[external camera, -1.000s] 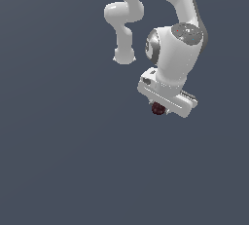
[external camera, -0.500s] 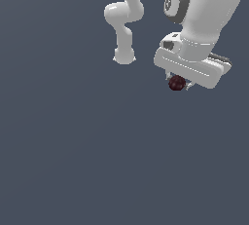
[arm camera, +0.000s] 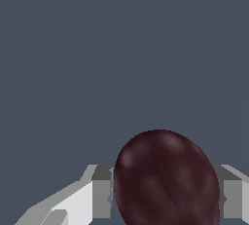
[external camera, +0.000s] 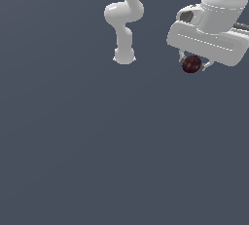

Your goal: Pick up the object and move it to a goal position.

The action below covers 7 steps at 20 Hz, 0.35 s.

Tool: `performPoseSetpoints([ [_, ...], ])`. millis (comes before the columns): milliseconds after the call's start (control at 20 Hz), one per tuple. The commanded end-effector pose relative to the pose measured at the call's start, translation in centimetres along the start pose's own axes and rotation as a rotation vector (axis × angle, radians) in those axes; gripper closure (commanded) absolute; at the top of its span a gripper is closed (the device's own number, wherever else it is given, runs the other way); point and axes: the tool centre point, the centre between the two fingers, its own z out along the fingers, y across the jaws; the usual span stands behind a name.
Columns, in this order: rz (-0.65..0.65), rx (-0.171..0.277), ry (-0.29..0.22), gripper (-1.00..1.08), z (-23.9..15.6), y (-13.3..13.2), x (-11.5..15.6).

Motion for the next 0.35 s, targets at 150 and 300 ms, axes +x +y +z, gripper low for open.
performPoseSetpoints([
  [150, 0.001, 0.0, -0.001, 1.08, -1.1, -0.28, -0.58],
  [300, 0.001, 0.0, -0.001, 1.08, -0.99, -0.33, -0.5],
])
